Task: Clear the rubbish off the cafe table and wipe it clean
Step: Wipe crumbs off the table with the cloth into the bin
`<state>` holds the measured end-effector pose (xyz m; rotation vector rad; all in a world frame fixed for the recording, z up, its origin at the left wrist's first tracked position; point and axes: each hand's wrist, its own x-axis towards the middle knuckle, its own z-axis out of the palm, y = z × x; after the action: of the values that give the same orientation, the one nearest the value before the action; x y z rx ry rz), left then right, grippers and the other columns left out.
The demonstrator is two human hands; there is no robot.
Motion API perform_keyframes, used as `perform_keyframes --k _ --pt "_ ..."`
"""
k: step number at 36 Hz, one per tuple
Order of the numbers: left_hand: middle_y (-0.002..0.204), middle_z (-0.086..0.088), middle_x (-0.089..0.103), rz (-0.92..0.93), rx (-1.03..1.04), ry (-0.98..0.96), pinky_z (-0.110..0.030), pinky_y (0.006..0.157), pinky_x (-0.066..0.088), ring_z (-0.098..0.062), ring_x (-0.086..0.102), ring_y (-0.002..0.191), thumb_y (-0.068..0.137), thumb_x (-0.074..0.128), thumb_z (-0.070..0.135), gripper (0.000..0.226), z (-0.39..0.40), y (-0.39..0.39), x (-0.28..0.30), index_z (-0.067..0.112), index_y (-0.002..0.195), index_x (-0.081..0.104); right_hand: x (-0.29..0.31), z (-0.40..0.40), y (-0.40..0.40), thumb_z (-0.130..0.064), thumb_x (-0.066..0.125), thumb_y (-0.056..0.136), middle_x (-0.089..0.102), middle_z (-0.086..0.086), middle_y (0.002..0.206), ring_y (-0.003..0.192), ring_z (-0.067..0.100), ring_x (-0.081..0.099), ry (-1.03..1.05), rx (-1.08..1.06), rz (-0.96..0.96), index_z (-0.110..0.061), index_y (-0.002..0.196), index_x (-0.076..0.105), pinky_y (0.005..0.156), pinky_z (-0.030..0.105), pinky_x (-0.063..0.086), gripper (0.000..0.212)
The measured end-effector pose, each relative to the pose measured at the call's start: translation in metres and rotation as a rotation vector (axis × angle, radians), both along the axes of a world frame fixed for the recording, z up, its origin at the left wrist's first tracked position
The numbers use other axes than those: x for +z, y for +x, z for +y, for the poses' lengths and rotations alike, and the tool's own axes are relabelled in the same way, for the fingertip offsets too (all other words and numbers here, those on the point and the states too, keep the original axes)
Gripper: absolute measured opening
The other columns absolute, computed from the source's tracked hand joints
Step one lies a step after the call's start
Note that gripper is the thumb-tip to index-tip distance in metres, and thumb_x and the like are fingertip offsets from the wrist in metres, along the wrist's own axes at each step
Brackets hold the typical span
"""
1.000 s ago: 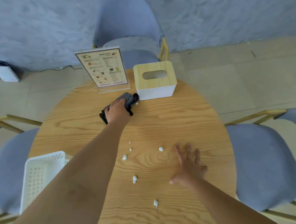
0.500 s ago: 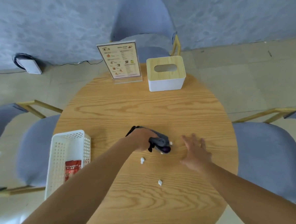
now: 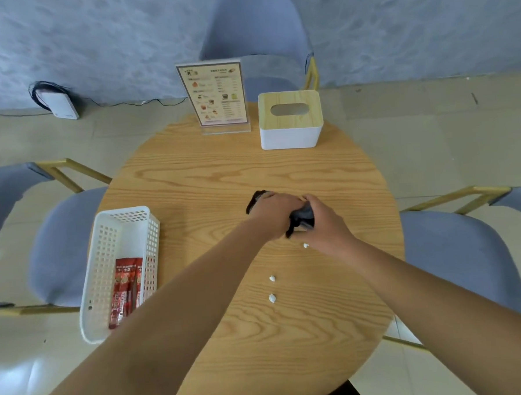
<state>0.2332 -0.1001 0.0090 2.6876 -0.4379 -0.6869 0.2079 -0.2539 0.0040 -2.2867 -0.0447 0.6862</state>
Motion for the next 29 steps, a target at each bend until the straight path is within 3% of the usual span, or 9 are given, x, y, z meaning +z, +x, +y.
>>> perform_keyframes --k 2,4,8,11,15,20,24,27,29 --pt "0.139 0.007 0.057 -0.019 -0.068 0.072 -0.040 0.122 0.016 -0.017 0.041 0.139 0.098 0.050 0.008 0.042 -0.015 -0.004 -0.013 0.029 0.134 0.057 -0.011 -0.009 -0.002 -0.032 0.074 0.079 0.061 -0.006 0.123 0.112 0.020 0.058 -0.259 0.089 -0.081 -0.025 0.135 0.043 0.096 0.043 0.046 0.064" --pt "0.148 0.010 0.050 0.091 -0.114 0.124 -0.048 0.125 0.003 -0.017 0.029 0.148 0.101 0.047 0.014 0.041 -0.027 -0.013 -0.027 0.030 0.139 0.055 -0.023 -0.022 -0.011 -0.038 0.070 0.085 0.064 -0.004 0.110 0.103 0.023 0.061 -0.430 0.146 -0.092 -0.024 0.122 0.053 0.086 0.040 0.048 0.043" --pt "0.154 0.008 0.047 0.210 -0.087 0.011 -0.053 0.122 -0.001 -0.016 0.026 0.150 0.100 0.052 0.011 0.043 -0.041 -0.035 -0.044 0.025 0.140 0.060 -0.035 -0.037 -0.037 -0.025 0.066 0.086 0.060 -0.004 0.080 0.081 0.024 0.062 -0.336 0.072 0.008 -0.019 0.090 0.063 0.056 0.030 0.040 0.008" --pt "0.153 0.005 0.050 0.211 -0.121 -0.006 -0.049 0.121 0.000 -0.017 0.031 0.147 0.097 0.056 0.008 0.044 -0.035 -0.048 -0.047 0.023 0.138 0.063 -0.036 -0.033 -0.053 -0.018 0.062 0.084 0.062 0.000 0.071 0.071 0.023 0.061 -0.276 -0.008 0.099 -0.019 0.074 0.058 0.052 0.030 0.040 0.011" --pt "0.156 -0.003 0.046 0.264 -0.168 0.050 -0.043 0.122 -0.001 -0.022 0.027 0.149 0.099 0.053 0.008 0.044 -0.015 -0.056 -0.038 0.017 0.141 0.061 -0.046 -0.009 -0.078 -0.024 0.061 0.088 0.065 0.001 0.082 0.078 0.021 0.063 -0.203 -0.071 0.156 -0.017 0.087 0.061 0.061 0.030 0.046 0.008" --pt "0.153 -0.003 0.049 0.348 0.050 0.012 -0.035 0.122 0.003 -0.020 0.029 0.150 0.105 0.043 0.011 0.039 0.028 -0.053 -0.043 0.013 0.142 0.058 -0.050 0.032 -0.071 -0.030 0.060 0.091 0.064 0.001 0.089 0.083 0.021 0.061 -0.114 -0.031 0.122 -0.014 0.103 0.063 0.061 0.028 0.040 0.021" --pt "0.144 0.005 0.057 0.324 0.275 -0.022 -0.037 0.121 0.017 -0.016 0.037 0.144 0.102 0.042 0.006 0.045 0.082 -0.073 -0.043 0.027 0.134 0.063 -0.049 0.076 -0.061 -0.027 0.060 0.094 0.065 -0.001 0.092 0.082 0.020 0.060 -0.049 0.157 0.112 -0.016 0.111 0.066 0.061 0.027 0.044 0.021" --pt "0.138 -0.002 0.062 0.328 0.430 -0.161 -0.033 0.108 0.040 -0.024 0.049 0.136 0.099 0.050 0.002 0.044 0.103 -0.091 -0.049 0.025 0.132 0.067 -0.052 0.091 -0.054 -0.020 0.061 0.093 0.065 0.002 0.104 0.091 0.023 0.061 -0.067 0.260 0.095 -0.023 0.118 0.067 0.065 0.031 0.045 0.026" --pt "0.137 -0.005 0.063 0.307 0.510 -0.204 -0.032 0.104 0.043 -0.025 0.050 0.135 0.099 0.053 0.008 0.039 0.106 -0.113 -0.055 0.025 0.131 0.068 -0.056 0.099 -0.055 -0.019 0.061 0.092 0.063 0.002 0.107 0.094 0.025 0.061 -0.128 0.332 0.079 -0.030 0.114 0.069 0.066 0.033 0.047 0.026"
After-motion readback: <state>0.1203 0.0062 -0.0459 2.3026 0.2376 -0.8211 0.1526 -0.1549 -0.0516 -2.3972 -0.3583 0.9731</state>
